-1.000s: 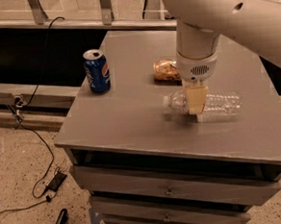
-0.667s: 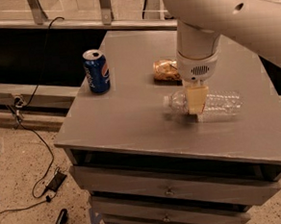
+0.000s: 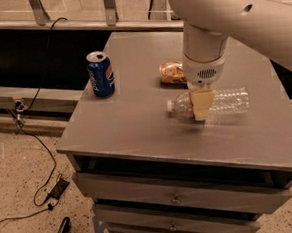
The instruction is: Knock water bottle over
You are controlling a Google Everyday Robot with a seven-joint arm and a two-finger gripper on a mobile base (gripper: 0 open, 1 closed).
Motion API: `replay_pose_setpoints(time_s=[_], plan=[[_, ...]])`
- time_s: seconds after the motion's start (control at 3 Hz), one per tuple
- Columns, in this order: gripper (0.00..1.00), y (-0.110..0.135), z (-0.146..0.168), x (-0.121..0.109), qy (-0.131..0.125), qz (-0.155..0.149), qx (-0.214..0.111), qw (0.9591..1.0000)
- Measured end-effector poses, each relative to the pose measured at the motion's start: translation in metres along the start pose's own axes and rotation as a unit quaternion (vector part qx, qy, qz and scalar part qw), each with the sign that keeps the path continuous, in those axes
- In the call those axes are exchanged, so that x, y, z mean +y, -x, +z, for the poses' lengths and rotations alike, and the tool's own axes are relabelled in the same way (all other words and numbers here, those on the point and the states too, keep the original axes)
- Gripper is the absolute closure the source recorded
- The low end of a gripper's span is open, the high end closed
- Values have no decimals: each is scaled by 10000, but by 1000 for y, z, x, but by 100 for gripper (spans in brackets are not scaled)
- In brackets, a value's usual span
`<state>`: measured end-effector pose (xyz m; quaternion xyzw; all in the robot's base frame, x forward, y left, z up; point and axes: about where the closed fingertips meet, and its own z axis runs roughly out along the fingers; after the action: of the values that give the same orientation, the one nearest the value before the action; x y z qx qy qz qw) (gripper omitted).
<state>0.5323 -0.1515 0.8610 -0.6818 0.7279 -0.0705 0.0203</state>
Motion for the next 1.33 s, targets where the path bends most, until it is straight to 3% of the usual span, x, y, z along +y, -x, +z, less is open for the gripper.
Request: replay_pose_setpoints(time_s=[0.67,1.0,1.33], plan=[[0,-2,-1,-3,-1,18,-71,10000],[0,-32,-7,-11,-76,208,-520,9984],[0,-70,-12,-13,-174,388,-1194,9919]])
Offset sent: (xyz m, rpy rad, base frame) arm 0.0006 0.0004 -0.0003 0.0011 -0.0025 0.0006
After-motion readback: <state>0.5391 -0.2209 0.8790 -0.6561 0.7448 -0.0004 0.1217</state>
